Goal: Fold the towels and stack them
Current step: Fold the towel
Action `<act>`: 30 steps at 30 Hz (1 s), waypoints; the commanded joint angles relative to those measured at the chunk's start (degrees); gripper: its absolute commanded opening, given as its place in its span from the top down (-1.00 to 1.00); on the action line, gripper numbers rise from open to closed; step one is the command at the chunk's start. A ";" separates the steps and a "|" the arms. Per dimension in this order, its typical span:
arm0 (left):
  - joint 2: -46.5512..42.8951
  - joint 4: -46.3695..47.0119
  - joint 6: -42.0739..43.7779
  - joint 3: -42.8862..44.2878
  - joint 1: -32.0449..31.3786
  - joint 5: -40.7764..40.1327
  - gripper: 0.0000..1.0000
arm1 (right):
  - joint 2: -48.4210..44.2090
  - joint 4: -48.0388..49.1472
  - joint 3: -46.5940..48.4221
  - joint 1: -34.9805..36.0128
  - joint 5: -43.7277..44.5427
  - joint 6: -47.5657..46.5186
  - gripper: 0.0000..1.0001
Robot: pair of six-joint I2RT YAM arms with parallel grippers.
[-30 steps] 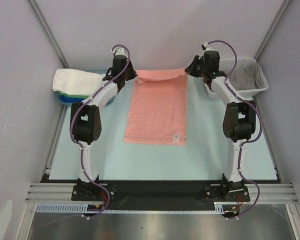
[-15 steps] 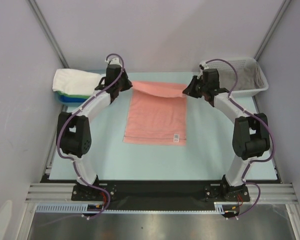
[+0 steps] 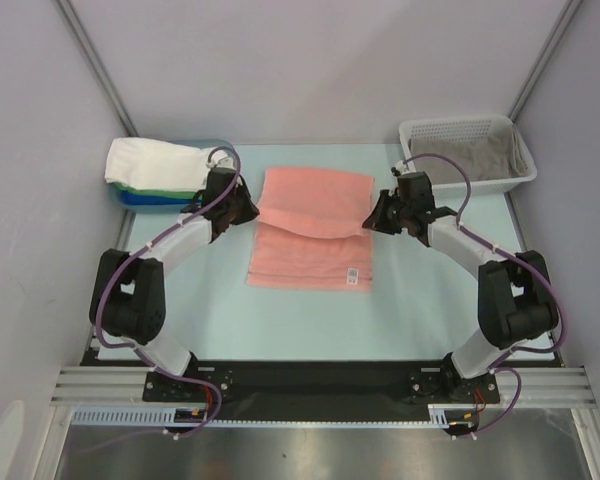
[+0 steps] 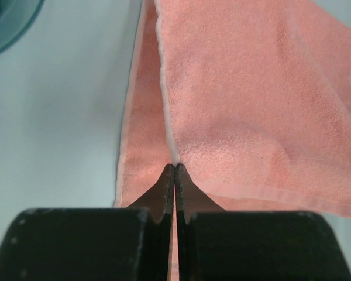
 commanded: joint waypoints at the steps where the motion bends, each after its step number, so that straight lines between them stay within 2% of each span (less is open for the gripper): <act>1: -4.15 1.09 -1.73 -2.79 -0.87 1.53 1.00 | -3.19 -0.06 -2.67 0.87 1.42 1.10 1.00; 10: -5.03 0.13 -2.96 -7.63 -2.09 2.59 0.99 | -5.38 0.73 -8.48 2.36 2.31 1.62 1.00; 30: -14.08 -5.76 -3.49 -8.25 -2.36 1.36 0.99 | -13.12 -10.78 -3.29 2.80 8.01 -1.89 1.00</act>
